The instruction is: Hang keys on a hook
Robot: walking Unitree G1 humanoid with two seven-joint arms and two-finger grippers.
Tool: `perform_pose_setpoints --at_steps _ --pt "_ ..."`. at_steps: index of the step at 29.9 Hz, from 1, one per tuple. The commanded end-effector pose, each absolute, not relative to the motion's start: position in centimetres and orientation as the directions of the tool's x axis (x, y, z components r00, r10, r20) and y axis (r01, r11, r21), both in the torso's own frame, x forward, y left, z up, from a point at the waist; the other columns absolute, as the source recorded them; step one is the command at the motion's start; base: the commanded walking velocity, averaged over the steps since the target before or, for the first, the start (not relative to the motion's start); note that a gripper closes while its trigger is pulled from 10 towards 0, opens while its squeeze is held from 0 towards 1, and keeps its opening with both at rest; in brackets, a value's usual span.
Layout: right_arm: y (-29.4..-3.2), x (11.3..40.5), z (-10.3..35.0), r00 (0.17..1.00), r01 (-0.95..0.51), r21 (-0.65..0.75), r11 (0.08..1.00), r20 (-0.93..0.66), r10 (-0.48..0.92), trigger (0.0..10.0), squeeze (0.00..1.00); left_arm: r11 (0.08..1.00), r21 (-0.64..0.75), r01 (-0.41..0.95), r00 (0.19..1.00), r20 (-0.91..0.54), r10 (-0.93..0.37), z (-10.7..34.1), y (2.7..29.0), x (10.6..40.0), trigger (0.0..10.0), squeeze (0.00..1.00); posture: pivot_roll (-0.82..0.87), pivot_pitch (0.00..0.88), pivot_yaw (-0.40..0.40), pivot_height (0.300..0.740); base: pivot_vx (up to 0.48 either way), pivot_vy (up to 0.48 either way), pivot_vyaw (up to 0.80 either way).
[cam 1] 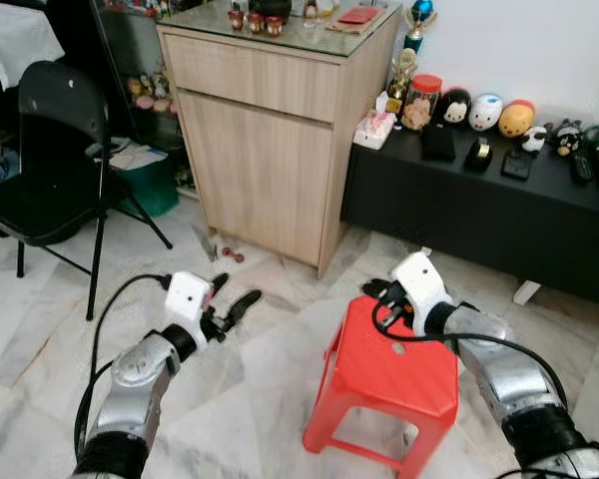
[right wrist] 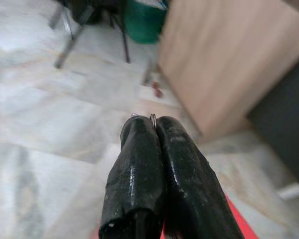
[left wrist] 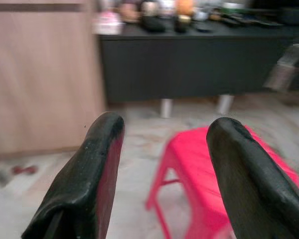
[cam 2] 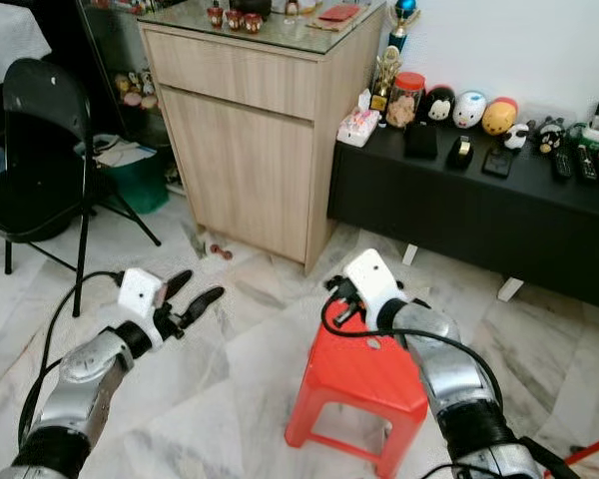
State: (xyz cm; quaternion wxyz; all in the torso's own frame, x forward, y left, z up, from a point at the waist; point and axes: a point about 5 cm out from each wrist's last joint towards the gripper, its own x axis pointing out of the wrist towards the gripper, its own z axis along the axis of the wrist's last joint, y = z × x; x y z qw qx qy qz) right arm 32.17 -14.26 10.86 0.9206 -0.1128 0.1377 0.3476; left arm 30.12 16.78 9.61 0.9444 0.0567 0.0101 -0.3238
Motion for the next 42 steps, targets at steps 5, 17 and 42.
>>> perform_pose_setpoints --at_steps 5,17,42 --pt "-11.1 31.5 13.2 0.650 -0.746 -0.020 0.666 -0.240 0.721 10.0 0.00 0.622 0.072 0.780 0.626 -0.127 -0.770 10.7 14.6 28.4 10.0 0.00 0.03 0.000 -0.057 0.740 0.000 0.000 0.00" --pt "-7.8 29.9 14.0 0.575 -0.796 0.081 0.600 -0.208 0.791 10.0 0.00 0.559 0.077 0.826 0.563 -0.180 -0.807 12.0 13.6 27.3 10.0 0.00 0.03 0.000 -0.061 0.740 0.000 0.000 0.00" --pt "-7.1 28.6 12.5 0.478 -0.844 0.110 0.525 -0.290 0.829 10.0 0.00 0.520 0.077 0.850 0.519 -0.282 -0.807 11.9 13.7 26.2 10.0 0.00 0.05 0.000 -0.083 0.740 0.000 0.000 0.00"
